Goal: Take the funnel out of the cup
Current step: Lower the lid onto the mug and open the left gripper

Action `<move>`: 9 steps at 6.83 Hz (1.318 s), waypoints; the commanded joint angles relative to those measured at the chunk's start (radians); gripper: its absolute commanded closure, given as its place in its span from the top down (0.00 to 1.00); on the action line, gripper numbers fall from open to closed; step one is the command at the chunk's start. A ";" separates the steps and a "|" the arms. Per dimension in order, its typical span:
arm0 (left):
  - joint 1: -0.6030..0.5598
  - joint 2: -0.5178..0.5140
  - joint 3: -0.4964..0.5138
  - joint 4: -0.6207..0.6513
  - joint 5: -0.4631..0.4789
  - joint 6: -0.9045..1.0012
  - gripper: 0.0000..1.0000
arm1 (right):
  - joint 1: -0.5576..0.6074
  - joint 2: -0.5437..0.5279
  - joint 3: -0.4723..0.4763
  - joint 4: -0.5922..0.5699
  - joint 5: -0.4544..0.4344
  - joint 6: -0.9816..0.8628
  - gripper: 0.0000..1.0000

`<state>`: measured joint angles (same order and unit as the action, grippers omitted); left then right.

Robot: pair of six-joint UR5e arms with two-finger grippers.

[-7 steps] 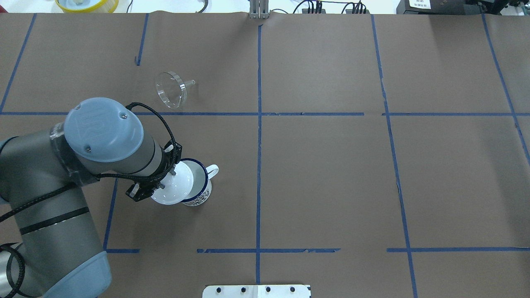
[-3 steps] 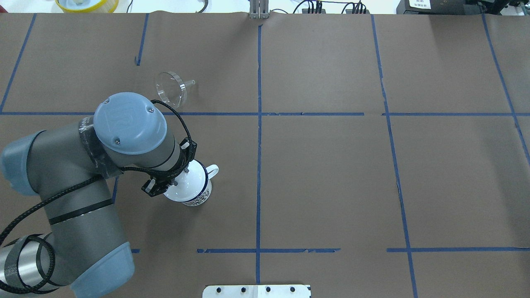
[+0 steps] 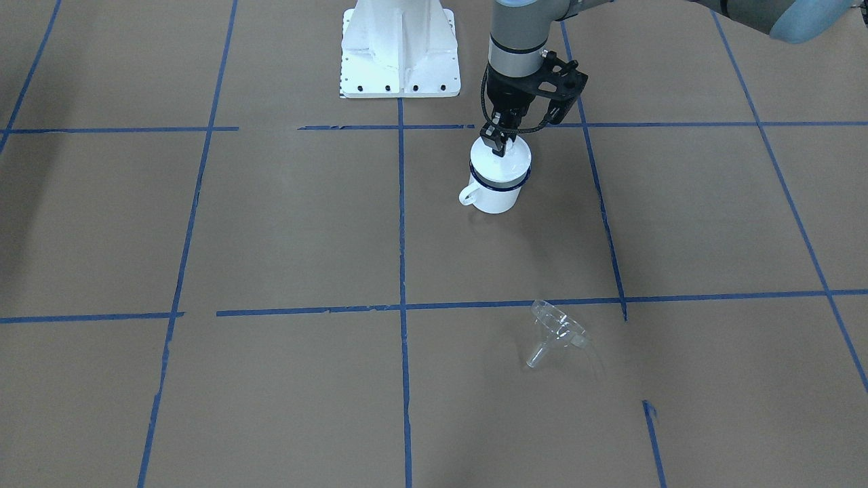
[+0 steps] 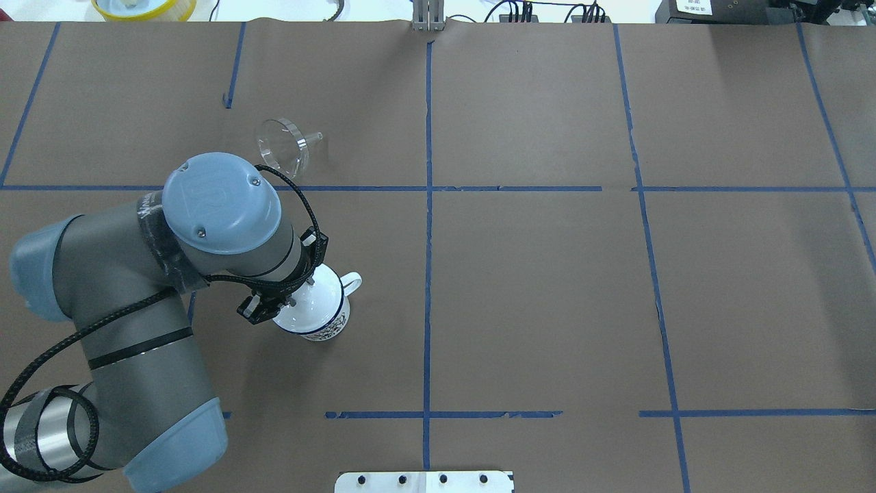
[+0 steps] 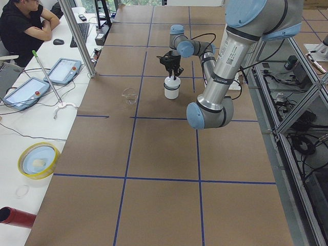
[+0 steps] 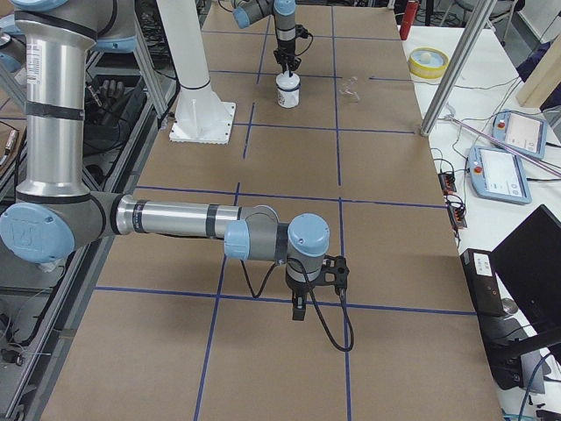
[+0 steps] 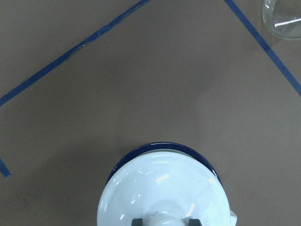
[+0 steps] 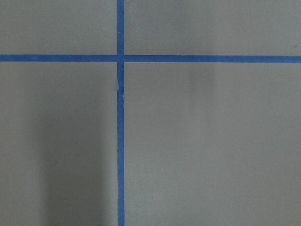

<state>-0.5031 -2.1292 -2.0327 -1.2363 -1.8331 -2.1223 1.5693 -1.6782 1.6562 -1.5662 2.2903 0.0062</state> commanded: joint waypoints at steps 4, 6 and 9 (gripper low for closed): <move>0.000 -0.001 0.020 -0.017 0.000 0.019 0.00 | 0.000 0.000 0.000 0.000 0.000 0.000 1.00; 0.000 -0.001 0.032 -0.031 0.000 0.019 0.00 | 0.000 0.000 -0.001 0.000 0.000 0.000 1.00; 0.000 -0.001 0.032 -0.031 -0.002 0.019 0.05 | 0.000 0.000 -0.001 0.000 0.000 0.000 1.00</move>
<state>-0.5032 -2.1307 -2.0010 -1.2665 -1.8344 -2.1041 1.5692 -1.6782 1.6553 -1.5662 2.2902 0.0061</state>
